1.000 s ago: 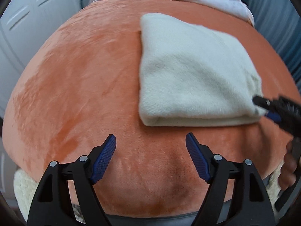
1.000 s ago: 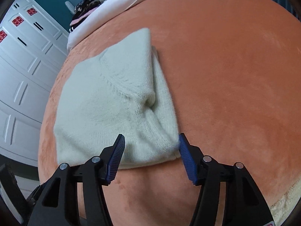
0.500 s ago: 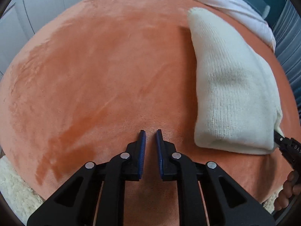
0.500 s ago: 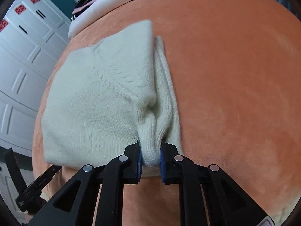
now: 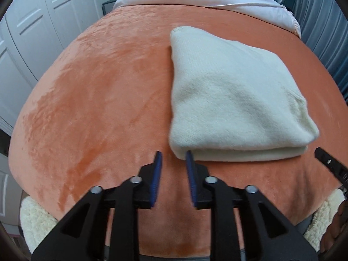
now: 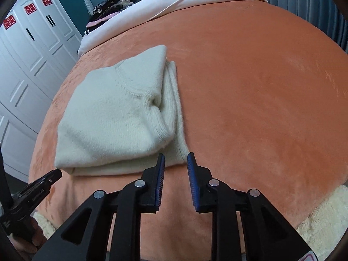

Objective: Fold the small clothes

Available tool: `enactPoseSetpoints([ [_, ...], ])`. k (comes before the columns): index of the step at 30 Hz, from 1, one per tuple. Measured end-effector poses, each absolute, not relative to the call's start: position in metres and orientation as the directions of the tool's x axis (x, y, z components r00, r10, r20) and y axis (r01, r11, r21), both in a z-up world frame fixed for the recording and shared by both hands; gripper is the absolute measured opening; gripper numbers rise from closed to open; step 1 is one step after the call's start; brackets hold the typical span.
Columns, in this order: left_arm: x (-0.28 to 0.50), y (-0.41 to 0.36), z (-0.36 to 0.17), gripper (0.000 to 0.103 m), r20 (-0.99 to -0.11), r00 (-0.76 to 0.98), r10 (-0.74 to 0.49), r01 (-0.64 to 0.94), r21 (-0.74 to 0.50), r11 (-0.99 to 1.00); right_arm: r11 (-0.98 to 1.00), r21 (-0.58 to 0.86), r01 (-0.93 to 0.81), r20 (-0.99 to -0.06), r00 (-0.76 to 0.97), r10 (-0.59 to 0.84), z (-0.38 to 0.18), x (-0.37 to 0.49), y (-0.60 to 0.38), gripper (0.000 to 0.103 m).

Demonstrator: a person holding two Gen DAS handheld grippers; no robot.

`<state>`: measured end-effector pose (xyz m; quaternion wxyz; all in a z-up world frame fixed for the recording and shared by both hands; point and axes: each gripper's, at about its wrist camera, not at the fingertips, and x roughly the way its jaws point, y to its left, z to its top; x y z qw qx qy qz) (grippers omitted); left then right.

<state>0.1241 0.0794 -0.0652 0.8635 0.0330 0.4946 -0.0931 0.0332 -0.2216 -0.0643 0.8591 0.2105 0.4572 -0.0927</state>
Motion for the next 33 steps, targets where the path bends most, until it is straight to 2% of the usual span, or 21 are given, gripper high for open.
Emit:
enactPoseSetpoints([
  [8,0.103,0.065,-0.064,0.04,-0.849,0.517,-0.11,0.218,0.007,0.976,0.921,0.224,0.319,-0.816,0.578,-0.002,-0.068,0.007,-0.204,0.041],
  [15,0.089,0.057,-0.083,0.062,-0.832,0.549,-0.084,0.226,0.05,0.973,0.934,0.178,0.311,-0.817,0.576,-0.036,-0.086,-0.009,-0.196,0.05],
  [20,0.084,0.063,-0.098,0.064,-0.83,0.552,-0.083,0.21,0.042,0.977,0.939,0.146,0.312,-0.816,0.575,-0.064,-0.102,-0.018,-0.187,0.054],
  [25,0.077,0.064,-0.105,0.074,-0.812,0.579,-0.081,0.204,0.047,0.978,0.939,0.132,0.319,-0.8,0.593,-0.089,-0.109,-0.023,-0.185,0.059],
  [33,0.077,0.066,-0.115,0.077,-0.807,0.584,-0.084,0.213,0.053,0.976,0.932,0.152,0.33,-0.789,0.608,-0.087,-0.112,-0.021,-0.19,0.061],
])
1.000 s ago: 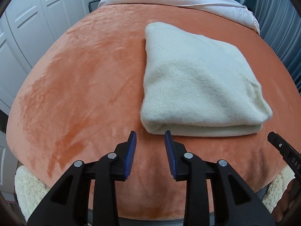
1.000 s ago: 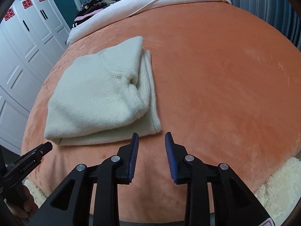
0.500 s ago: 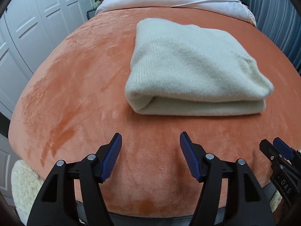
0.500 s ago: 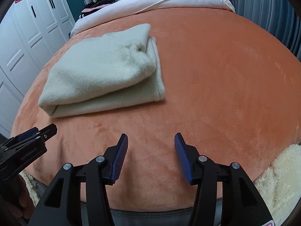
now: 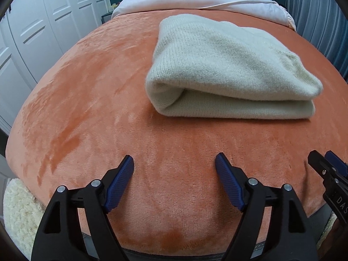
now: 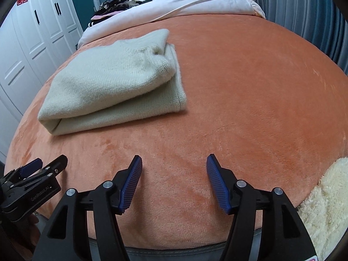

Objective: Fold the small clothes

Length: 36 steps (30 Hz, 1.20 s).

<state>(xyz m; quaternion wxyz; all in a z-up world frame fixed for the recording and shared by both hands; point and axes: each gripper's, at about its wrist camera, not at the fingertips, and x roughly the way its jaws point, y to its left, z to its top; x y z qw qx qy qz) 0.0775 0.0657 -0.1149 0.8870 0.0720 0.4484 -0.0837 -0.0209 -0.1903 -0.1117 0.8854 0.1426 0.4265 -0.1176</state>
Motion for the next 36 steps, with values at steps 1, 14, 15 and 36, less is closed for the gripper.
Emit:
enactPoseSetpoints([
  [1,0.078,0.066,-0.116,0.083,-0.806,0.586,-0.08,0.208,0.054,0.977,0.932,0.152,0.329,-0.789,0.608,-0.086,-0.112,-0.021,-0.19,0.063],
  [14,0.078,0.078,-0.133,0.098,-0.72,0.684,-0.12,0.21,0.037,0.977,0.957,0.022,0.288,-0.752,0.636,-0.174,-0.135,-0.009,-0.164,0.094],
  [15,0.078,0.078,-0.134,0.098,-0.72,0.683,-0.121,0.21,0.035,0.977,0.957,0.028,0.289,-0.751,0.638,-0.171,-0.135,-0.01,-0.164,0.094],
  [36,0.071,0.07,-0.134,0.098,-0.717,0.689,-0.103,0.2,0.052,0.978,0.957,0.039,0.287,-0.753,0.638,-0.161,-0.139,-0.01,-0.167,0.098],
])
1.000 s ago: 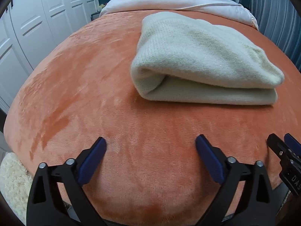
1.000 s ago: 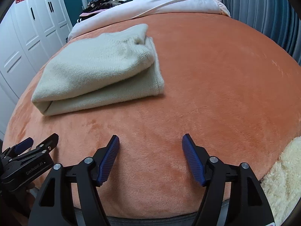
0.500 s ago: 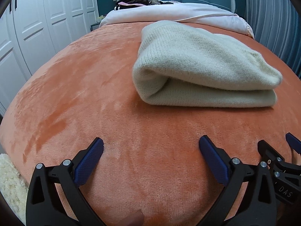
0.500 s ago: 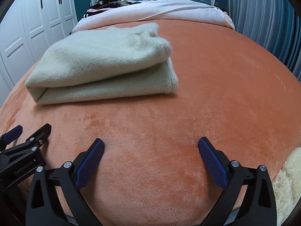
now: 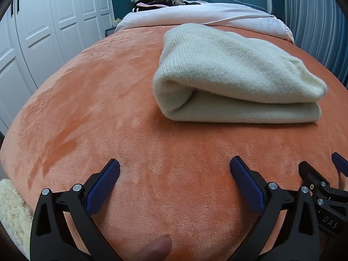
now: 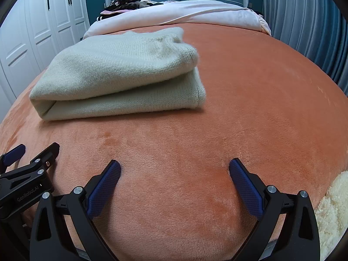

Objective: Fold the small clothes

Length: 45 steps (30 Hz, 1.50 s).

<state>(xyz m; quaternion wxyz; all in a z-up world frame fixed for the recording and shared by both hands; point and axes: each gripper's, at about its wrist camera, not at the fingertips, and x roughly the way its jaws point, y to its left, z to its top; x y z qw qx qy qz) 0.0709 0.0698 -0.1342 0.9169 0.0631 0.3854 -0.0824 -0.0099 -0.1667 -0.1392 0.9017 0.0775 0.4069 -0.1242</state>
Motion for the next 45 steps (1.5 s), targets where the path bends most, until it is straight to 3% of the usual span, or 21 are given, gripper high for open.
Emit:
enactPoseSetpoints([
  [45,0.06,0.053,-0.132,0.098,-0.714,0.698,-0.062,0.176,0.087,0.981,0.953,0.007,0.303,-0.753,0.629,-0.194,-0.137,-0.012,-0.147,0.098],
])
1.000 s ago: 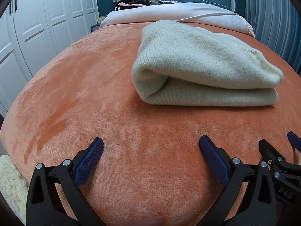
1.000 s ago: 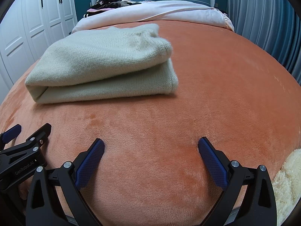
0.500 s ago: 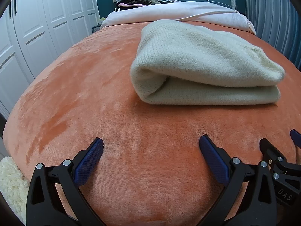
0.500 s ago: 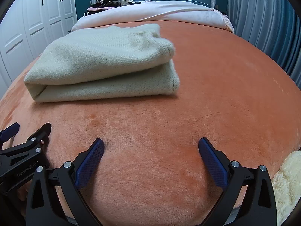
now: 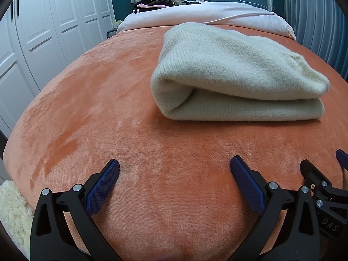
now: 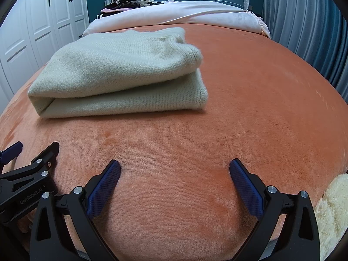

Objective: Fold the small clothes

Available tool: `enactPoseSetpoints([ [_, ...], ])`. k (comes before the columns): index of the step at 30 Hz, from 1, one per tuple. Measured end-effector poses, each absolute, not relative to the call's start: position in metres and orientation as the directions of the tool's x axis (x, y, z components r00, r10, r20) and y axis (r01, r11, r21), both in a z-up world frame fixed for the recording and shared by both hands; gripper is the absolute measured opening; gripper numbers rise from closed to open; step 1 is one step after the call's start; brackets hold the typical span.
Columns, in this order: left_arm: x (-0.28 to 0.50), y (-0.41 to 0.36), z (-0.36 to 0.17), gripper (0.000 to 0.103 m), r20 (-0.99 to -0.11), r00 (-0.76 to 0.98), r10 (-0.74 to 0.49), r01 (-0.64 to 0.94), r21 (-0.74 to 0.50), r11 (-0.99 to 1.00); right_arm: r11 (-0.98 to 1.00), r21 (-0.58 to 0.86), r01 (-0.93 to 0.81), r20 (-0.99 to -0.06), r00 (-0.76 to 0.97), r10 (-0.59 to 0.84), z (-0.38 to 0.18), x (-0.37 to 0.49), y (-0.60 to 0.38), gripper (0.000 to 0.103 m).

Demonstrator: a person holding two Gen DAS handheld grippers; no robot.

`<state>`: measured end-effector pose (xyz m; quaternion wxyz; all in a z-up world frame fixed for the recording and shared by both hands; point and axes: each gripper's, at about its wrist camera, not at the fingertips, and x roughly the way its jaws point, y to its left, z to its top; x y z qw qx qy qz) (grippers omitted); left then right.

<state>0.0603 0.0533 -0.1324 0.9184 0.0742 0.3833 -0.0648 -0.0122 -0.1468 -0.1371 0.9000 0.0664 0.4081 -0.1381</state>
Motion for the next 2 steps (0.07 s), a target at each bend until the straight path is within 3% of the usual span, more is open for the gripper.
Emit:
enactPoseSetpoints([
  [2,0.0605,0.0537,-0.1325,0.098,-0.714,0.698,-0.062,0.176,0.087,0.981,0.953,0.007,0.303,-0.753,0.629,-0.194,-0.1371,-0.0122,-0.147,0.098],
])
